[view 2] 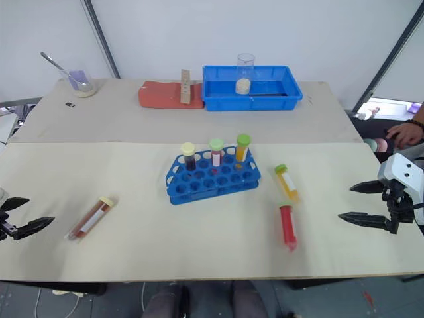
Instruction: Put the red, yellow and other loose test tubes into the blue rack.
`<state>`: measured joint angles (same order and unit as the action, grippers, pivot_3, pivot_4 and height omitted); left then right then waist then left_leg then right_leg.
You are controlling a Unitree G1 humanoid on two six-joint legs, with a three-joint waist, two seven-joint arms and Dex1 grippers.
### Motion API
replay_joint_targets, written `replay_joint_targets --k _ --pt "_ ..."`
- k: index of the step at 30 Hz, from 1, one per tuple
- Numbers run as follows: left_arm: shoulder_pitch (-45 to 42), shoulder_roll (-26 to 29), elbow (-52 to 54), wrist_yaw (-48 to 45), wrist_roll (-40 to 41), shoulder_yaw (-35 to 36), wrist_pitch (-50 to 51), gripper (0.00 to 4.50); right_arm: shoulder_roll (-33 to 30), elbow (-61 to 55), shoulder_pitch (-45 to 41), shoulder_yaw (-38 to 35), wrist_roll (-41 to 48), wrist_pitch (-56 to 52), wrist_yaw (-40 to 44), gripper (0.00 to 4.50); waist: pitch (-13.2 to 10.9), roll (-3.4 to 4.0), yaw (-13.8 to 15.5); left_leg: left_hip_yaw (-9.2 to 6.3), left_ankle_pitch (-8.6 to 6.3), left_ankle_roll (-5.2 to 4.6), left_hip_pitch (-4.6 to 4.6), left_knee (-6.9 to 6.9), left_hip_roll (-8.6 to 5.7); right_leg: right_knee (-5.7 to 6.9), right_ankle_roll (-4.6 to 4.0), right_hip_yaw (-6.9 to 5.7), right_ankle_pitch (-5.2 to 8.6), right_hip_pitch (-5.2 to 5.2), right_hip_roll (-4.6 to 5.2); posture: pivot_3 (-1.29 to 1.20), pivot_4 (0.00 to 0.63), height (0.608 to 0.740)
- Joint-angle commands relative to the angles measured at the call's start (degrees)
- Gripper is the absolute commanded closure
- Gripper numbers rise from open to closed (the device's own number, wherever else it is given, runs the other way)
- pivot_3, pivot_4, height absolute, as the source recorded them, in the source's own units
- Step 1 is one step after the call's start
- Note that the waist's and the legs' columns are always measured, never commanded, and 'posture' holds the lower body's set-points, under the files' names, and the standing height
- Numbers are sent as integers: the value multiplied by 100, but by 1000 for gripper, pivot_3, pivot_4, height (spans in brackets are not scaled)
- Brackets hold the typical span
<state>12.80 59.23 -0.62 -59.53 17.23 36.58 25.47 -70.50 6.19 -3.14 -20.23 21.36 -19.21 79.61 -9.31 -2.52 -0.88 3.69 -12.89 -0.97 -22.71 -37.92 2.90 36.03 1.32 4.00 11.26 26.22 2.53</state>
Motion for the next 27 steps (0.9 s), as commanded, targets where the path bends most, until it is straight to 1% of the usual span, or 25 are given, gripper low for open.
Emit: replay_joint_targets --k 1,10,12,15,17,19,22,24,27 --pt "-93 76 94 -34 143 186 69 28 -19 -90 -48 -86 37 -22 -27 33 0 0 1 0 0 0 0 0 0 0 0 0 0 0 0 0 150 740" --pt "-194 83 98 -61 293 167 209 28 29 -112 53 -132 59 -14 -55 33 0 0 -5 0 0 0 1 0 1 2 0 0 0 0 -2 0 150 740" --pt "-203 115 271 -147 366 127 251 28 59 -121 40 -151 99 -33 -75 33 0 0 -3 0 0 0 1 0 1 2 0 0 0 -1 -1 0 150 740" --pt "-332 84 964 -214 681 -38 475 28 97 -204 -80 -139 208 -139 -108 33 0 0 -2 0 0 0 0 0 1 1 0 0 0 -1 -1 0 150 740" --pt "-482 53 1575 -227 1063 -161 803 28 111 -365 -215 -109 305 -334 -163 33 0 0 4 0 0 0 0 0 0 1 1 1 -1 -2 -1 0 150 740" --pt "-658 71 2231 -213 1445 -392 1137 28 107 -645 -472 -27 477 -647 -239 33 0 0 4 0 1 0 0 0 -2 2 4 2 -2 -3 0 0 150 740" --pt "-873 140 2877 -185 1739 -770 1391 28 140 -1031 -858 157 677 -1113 -432 33 0 1 -24 -1 1 0 4 0 -1 5 4 5 -2 -5 -3 0 150 740" --pt "-1216 118 3243 -127 1966 -1176 1495 28 211 -1323 -1202 442 720 -1487 -703 33 0 1 -41 -3 1 0 7 0 1 8 3 6 -2 -6 -11 0 150 740" --pt "-1689 70 3509 -117 2104 -1716 1490 28 302 -1630 -1704 977 529 -2019 -1204 33 0 1 -43 -8 1 0 9 0 0 12 3 6 -2 -8 -14 0 150 740"
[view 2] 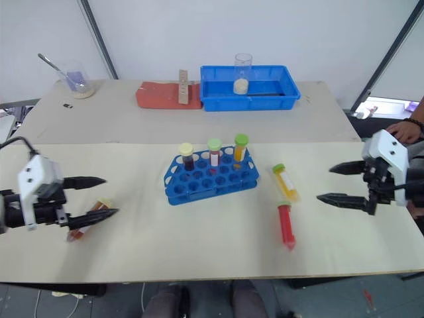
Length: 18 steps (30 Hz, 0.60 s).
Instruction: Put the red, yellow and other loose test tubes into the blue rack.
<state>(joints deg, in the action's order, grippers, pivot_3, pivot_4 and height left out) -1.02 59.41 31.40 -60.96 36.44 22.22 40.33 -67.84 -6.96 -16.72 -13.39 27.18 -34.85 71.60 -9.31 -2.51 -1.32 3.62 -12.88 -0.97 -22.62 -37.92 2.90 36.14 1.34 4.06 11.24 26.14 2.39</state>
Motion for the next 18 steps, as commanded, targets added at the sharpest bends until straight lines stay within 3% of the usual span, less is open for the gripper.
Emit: replay_joint_targets --k 1,5,10,15,18 --pt "-478 23 346 18 227 -463 0 28 77 -397 -557 541 -121 -684 -543 33 0 0 4 0 0 1 0 0 -2 0 1 1 0 1 1 0 150 740" --pt "-1100 -99 337 -32 323 -1065 -78 28 351 -223 -1529 1555 -406 -1840 -1002 33 0 0 0 0 2 1 -2 -1 -6 -3 2 6 -3 0 1 0 150 740" --pt "-1626 -245 276 -195 264 -1657 -173 28 1190 1343 -2873 2556 -1183 -2725 -1782 33 0 -1 -14 -5 2 0 -15 -14 -9 -6 3 7 -8 1 -1 0 150 740" --pt "-1864 -343 251 -266 116 -2038 -330 28 1797 3174 -3832 3394 -1865 -2427 -1626 33 -1 -1 -8 -13 2 0 -35 -21 -14 -14 -19 5 -26 6 0 0 150 740" --pt "-1925 -414 270 -213 79 -2164 -372 28 2081 4036 -4221 3593 -2136 -2172 -1536 33 -1 -1 -10 -15 2 -1 -47 -21 -15 -21 20 4 -55 10 -1 0 150 740"
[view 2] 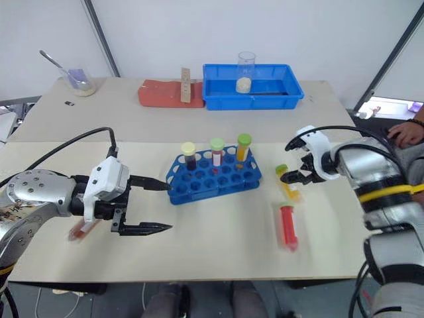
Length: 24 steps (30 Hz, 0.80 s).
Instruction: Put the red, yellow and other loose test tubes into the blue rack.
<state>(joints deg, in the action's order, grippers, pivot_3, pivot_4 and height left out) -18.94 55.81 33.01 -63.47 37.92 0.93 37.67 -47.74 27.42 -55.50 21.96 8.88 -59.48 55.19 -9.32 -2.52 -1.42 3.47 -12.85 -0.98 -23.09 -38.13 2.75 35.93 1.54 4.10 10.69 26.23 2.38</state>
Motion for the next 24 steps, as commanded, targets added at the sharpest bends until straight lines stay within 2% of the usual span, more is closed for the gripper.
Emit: replay_joint_targets --k 1,7,11,17,18,22,24 --pt "-145 -85 133 65 -77 -76 -113 28 173 910 -461 134 -423 414 138 33 0 0 0 -2 0 0 -4 0 0 -3 0 -3 -1 0 0 0 150 740" --pt "-100 -167 184 130 -173 -160 -165 28 617 2029 -919 274 -881 873 377 33 0 0 -18 -5 0 0 -7 -1 -1 -7 4 -3 -5 0 0 0 150 740" --pt "-29 -199 235 173 -228 -186 -189 0 842 2486 -1101 239 -1074 984 476 1161 0 0 -75 -7 0 0 -6 -4 -1 -3 5 -4 -7 -1 0 0 150 740" --pt "46 -249 214 195 -286 -193 -223 0 1002 2723 -1185 81 -1165 815 541 3276 0 1 -104 -9 0 0 -6 -12 -1 1 7 -4 -9 -3 0 0 150 740" --pt "57 -251 203 189 -306 -196 -241 0 1011 2725 -1178 52 -1171 783 536 3504 0 1 -108 -9 0 0 -6 -12 -1 2 7 -4 -9 -3 0 0 150 740" --pt "145 -215 73 154 -345 -77 -306 0 806 2168 -1096 -205 -1018 368 580 3542 0 1 -113 -10 0 0 -5 -12 -1 6 7 -4 -9 -2 0 0 150 740" --pt "220 -205 -44 167 -336 68 -343 0 489 1220 -842 -366 -883 192 743 3542 -2 4 -105 -10 0 0 -6 -12 -1 6 7 -4 -9 -1 0 0 150 740"
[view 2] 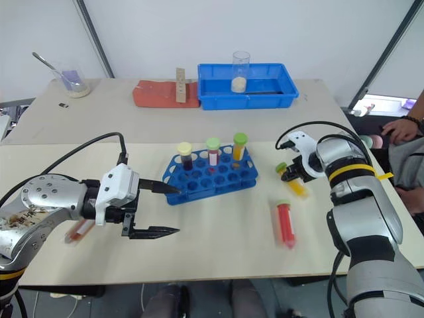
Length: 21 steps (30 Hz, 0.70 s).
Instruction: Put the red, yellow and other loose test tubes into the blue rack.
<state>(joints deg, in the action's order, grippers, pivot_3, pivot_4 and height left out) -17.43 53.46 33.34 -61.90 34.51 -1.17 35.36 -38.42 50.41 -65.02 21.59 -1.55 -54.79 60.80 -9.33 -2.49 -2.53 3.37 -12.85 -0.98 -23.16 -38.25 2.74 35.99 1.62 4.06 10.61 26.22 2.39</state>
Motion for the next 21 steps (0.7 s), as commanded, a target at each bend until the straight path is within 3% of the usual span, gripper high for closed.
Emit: replay_joint_targets --k 1,6,9,11,15,21 --pt "111 29 -136 26 32 379 -127 0 -624 -1727 273 -522 396 -635 306 3542 -2 3 9 -1 0 0 -1 0 0 0 1 0 1 0 0 0 150 740" --pt "261 -129 -371 71 204 785 -220 0 -1206 -5429 1900 -2074 1486 -1401 257 3542 -2 4 77 -11 -3 -4 -7 2 3 -4 7 -11 11 2 0 0 150 740" --pt "311 -256 -497 -6 219 857 -357 0 -402 -7023 2678 -3483 2155 -1431 -285 3542 -2 3 77 -10 -4 -4 -4 3 4 -6 20 -12 19 1 0 0 150 740" --pt "298 -318 -563 -28 167 796 -465 0 529 -7637 3069 -4233 2700 -1200 -665 3543 -2 3 52 -9 -3 -3 -2 -7 5 5 40 -7 27 0 -3 0 150 740" --pt "161 -467 -638 -18 157 613 -508 0 1306 -8165 3874 -3982 2427 123 -1403 3543 -2 3 61 -17 1 2 5 -25 7 11 41 -10 11 -13 -9 0 150 740" --pt "-27 -715 -671 155 165 418 -431 0 1874 -7397 4502 -3222 1617 2707 -1999 3543 -2 4 27 -7 1 2 -6 -53 5 7 34 -3 12 -14 -4 0 150 740"
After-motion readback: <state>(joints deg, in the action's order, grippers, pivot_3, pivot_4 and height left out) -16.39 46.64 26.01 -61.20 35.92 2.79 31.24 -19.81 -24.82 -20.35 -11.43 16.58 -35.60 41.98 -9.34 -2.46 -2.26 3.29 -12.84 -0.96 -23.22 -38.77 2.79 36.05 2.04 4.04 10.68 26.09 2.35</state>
